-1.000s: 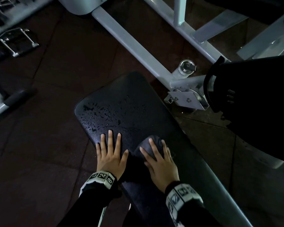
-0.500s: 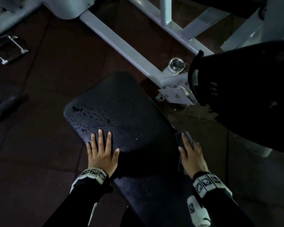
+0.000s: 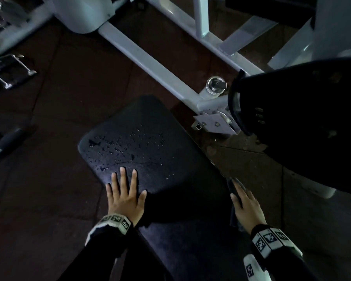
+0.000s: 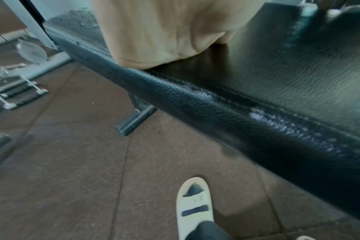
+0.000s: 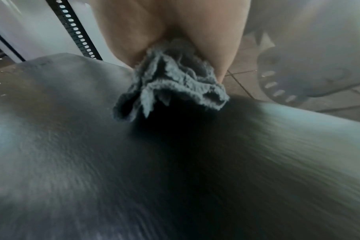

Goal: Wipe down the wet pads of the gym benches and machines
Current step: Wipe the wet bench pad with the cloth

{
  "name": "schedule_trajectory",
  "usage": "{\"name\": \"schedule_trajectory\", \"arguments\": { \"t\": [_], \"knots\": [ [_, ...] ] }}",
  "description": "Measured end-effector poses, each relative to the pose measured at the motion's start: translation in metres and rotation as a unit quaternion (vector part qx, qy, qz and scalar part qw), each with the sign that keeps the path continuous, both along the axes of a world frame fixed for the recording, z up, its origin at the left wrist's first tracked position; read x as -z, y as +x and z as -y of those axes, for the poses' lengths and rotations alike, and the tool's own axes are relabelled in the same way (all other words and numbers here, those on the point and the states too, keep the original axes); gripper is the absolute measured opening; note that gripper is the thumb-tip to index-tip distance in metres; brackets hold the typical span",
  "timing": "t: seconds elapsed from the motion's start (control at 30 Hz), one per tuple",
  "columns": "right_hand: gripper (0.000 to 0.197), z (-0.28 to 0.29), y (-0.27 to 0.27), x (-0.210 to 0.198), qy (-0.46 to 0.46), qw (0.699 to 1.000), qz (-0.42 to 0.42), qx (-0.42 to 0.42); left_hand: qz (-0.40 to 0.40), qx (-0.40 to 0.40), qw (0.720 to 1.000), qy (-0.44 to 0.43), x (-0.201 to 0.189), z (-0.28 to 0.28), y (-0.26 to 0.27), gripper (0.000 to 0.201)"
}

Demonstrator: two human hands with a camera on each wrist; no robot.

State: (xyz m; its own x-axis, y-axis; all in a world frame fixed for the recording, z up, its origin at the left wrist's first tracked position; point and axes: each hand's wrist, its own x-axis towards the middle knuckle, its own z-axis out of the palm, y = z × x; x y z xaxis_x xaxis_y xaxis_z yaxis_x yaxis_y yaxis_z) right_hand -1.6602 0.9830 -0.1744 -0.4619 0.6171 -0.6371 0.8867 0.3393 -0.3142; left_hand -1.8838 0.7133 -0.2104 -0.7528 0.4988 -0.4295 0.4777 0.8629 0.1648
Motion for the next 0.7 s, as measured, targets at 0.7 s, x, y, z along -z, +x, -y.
{"name": "schedule_trajectory", "arguments": {
  "t": [0.7],
  "knots": [
    [0.049, 0.004, -0.216, 0.009, 0.038, 0.997, -0.038, -0.058, 0.011, 0.036, 0.999, 0.018, -0.006, 0.023, -0.159, 0.074]
  ]
}}
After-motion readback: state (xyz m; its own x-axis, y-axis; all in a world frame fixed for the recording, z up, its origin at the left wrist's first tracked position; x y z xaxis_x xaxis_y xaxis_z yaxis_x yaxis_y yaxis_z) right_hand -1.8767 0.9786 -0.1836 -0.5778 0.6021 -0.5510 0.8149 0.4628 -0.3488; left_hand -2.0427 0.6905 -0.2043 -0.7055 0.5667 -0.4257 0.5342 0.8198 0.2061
